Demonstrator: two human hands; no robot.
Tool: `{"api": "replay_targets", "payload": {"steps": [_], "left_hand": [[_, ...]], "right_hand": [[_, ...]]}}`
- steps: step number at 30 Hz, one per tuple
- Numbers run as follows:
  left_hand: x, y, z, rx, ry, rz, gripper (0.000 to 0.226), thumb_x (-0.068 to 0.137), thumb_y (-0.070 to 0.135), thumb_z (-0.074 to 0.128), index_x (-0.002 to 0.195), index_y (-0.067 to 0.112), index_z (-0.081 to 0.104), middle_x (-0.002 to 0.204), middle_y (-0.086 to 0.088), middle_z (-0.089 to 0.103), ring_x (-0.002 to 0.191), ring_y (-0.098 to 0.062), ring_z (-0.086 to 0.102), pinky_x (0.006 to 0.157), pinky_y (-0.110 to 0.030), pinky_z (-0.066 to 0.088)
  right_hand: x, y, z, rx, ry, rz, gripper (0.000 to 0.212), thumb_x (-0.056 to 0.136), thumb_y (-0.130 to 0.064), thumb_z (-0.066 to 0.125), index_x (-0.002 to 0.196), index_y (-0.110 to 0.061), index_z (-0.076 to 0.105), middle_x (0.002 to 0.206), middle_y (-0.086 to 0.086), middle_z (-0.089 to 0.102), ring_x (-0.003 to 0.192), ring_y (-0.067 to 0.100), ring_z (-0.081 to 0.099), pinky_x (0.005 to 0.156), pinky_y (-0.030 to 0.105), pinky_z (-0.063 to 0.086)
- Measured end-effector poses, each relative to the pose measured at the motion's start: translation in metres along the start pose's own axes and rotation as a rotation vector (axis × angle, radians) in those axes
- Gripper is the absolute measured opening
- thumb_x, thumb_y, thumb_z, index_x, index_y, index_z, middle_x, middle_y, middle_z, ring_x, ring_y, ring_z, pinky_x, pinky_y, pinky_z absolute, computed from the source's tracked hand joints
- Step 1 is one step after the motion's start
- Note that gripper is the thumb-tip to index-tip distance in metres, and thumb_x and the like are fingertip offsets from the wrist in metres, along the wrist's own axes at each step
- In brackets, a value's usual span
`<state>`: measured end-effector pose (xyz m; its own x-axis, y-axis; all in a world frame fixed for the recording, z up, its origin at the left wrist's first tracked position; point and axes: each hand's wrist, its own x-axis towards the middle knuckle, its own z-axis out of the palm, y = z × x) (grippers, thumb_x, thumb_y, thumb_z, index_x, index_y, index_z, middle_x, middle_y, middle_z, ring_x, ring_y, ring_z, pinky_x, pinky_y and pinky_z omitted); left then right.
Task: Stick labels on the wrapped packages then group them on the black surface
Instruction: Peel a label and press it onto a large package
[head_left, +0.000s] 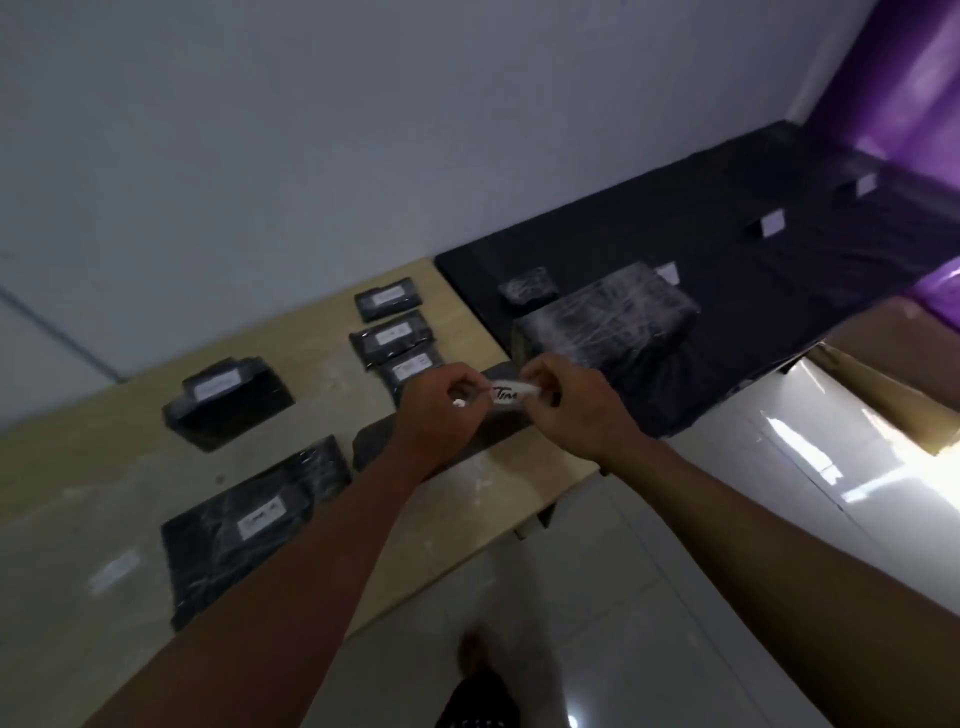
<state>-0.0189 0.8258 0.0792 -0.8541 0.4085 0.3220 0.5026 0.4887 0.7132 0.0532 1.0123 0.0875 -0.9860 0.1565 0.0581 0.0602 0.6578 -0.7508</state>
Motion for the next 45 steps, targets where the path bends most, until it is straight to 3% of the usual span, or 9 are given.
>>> {"api": "replay_targets", "payload": {"steps": [3,7,10,13,18,22,27,31,45], "left_hand": [[0.028,0.012,0.032,-0.204,0.031,-0.204,0.004,0.083,0.014,0.075,0.083,0.013,0.071,0.081,-0.002,0.073,0.071,-0.011,0.069,0.062,-0.021,0.057],[0.066,0.025,0.069,-0.543,0.036,-0.477,0.004,0.083,0.014,0.076,0.083,0.015,0.073,0.083,-0.003,0.075,0.074,-0.014,0.071,0.065,-0.026,0.057],[0.094,0.03,0.093,-0.602,0.019,-0.553,0.005,0.082,0.013,0.077,0.083,0.013,0.072,0.082,-0.004,0.075,0.075,-0.014,0.07,0.066,-0.023,0.055],[0.117,0.028,0.111,-0.516,-0.019,-0.518,0.009,0.083,0.02,0.077,0.082,0.013,0.073,0.079,-0.003,0.074,0.076,-0.018,0.07,0.07,-0.033,0.056],[0.142,0.027,0.135,-0.114,-0.025,-0.379,0.018,0.085,0.035,0.072,0.076,0.019,0.074,0.076,0.006,0.072,0.07,-0.01,0.063,0.065,-0.024,0.048],[0.156,0.02,0.159,0.083,0.012,-0.252,0.025,0.082,0.039,0.069,0.063,0.021,0.07,0.068,0.008,0.066,0.062,-0.009,0.056,0.056,-0.029,0.05],[0.162,0.017,0.191,0.284,0.085,-0.278,0.024,0.081,0.041,0.071,0.065,0.023,0.07,0.083,0.006,0.068,0.088,-0.015,0.061,0.071,-0.031,0.053],[0.16,0.018,0.214,0.356,0.131,-0.375,0.022,0.079,0.041,0.074,0.069,0.021,0.07,0.095,0.0,0.065,0.095,-0.022,0.06,0.083,-0.04,0.052],[0.155,0.026,0.238,0.473,0.215,-0.483,0.024,0.078,0.047,0.056,0.067,0.026,0.06,0.112,0.001,0.06,0.116,-0.02,0.054,0.1,-0.05,0.038]], "right_hand": [[0.014,0.019,-0.019,0.107,0.163,0.094,0.039,0.09,-0.031,0.07,0.126,-0.025,0.057,0.098,-0.009,0.066,0.086,0.009,0.065,0.072,0.026,0.056],[0.044,0.039,-0.039,0.389,0.27,0.311,0.029,0.087,-0.036,0.075,0.111,-0.027,0.061,0.099,-0.009,0.067,0.089,0.007,0.067,0.077,0.026,0.058],[0.068,0.056,-0.054,0.49,0.307,0.383,0.022,0.085,-0.033,0.077,0.102,-0.022,0.068,0.094,-0.004,0.071,0.088,0.011,0.069,0.076,0.025,0.057],[0.089,0.071,-0.069,0.486,0.311,0.418,0.012,0.086,-0.027,0.077,0.09,-0.019,0.068,0.087,-0.001,0.069,0.079,0.007,0.064,0.069,0.017,0.051],[0.115,0.104,-0.09,0.206,0.265,0.387,0.019,0.089,-0.032,0.072,0.076,-0.018,0.067,0.077,-0.005,0.067,0.074,0.008,0.061,0.069,0.023,0.047],[0.135,0.136,-0.104,-0.046,0.161,0.299,0.025,0.09,-0.041,0.065,0.073,-0.023,0.063,0.078,-0.009,0.067,0.078,0.007,0.062,0.073,0.033,0.052],[0.166,0.169,-0.115,-0.212,0.031,0.073,0.022,0.09,-0.04,0.065,0.075,-0.025,0.066,0.084,-0.006,0.068,0.08,0.013,0.062,0.075,0.035,0.051],[0.187,0.193,-0.121,-0.287,-0.024,-0.083,0.02,0.086,-0.037,0.069,0.072,-0.023,0.064,0.083,-0.003,0.063,0.081,0.016,0.058,0.074,0.036,0.05],[0.2,0.23,-0.111,-0.3,-0.067,-0.269,0.016,0.081,-0.038,0.064,0.076,-0.022,0.062,0.103,-0.004,0.062,0.105,0.022,0.057,0.096,0.043,0.04]]}}
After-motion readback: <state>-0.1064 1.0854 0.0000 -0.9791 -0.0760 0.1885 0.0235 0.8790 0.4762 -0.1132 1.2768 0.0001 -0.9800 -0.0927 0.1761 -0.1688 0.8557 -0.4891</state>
